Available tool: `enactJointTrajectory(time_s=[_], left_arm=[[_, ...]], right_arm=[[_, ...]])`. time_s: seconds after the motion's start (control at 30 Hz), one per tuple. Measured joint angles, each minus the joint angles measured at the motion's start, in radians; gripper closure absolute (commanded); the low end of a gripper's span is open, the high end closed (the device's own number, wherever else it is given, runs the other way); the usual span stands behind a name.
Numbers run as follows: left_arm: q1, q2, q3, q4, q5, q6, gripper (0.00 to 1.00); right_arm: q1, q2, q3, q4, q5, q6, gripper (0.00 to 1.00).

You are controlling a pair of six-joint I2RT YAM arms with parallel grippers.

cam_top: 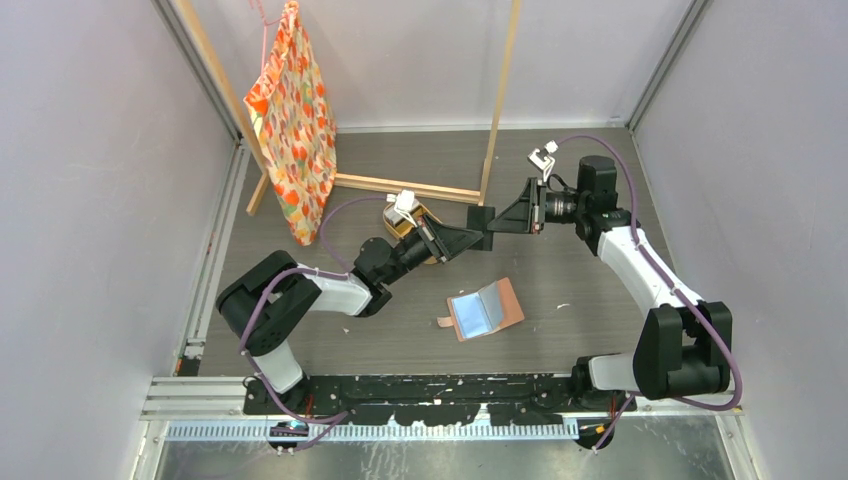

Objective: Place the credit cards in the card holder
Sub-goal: Pick up the credit card from the storage box, then insert the credit card into the card holder.

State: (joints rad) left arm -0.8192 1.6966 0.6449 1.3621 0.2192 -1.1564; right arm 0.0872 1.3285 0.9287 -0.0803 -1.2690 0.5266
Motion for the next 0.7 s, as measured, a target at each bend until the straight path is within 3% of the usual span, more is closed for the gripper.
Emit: enactJointTrajectory(time_s=[0.47, 0.57, 0.63, 0.7], left_arm=[[-0.006, 0.003, 0.000, 0.011, 0.010, -0.027, 1.00], [-0.006, 0.011, 0.000, 0.016, 0.010, -0.038, 1.00], [-0.006, 0.015, 0.000, 0.022, 0.012, -0.043, 1.00], [-0.006, 0.017, 0.000, 0.029, 0.016, -0.045, 0.96]], right_arm=[[0.004, 0.000, -0.009, 0.028, 0.000, 0.025, 0.77], [0.005, 0.000, -0.010, 0.028, 0.002, 0.025, 0.86], [0.005, 0.000, -0.011, 0.029, 0.004, 0.024, 0.97], [0.005, 0.000, -0.013, 0.029, 0.004, 0.020, 0.99]])
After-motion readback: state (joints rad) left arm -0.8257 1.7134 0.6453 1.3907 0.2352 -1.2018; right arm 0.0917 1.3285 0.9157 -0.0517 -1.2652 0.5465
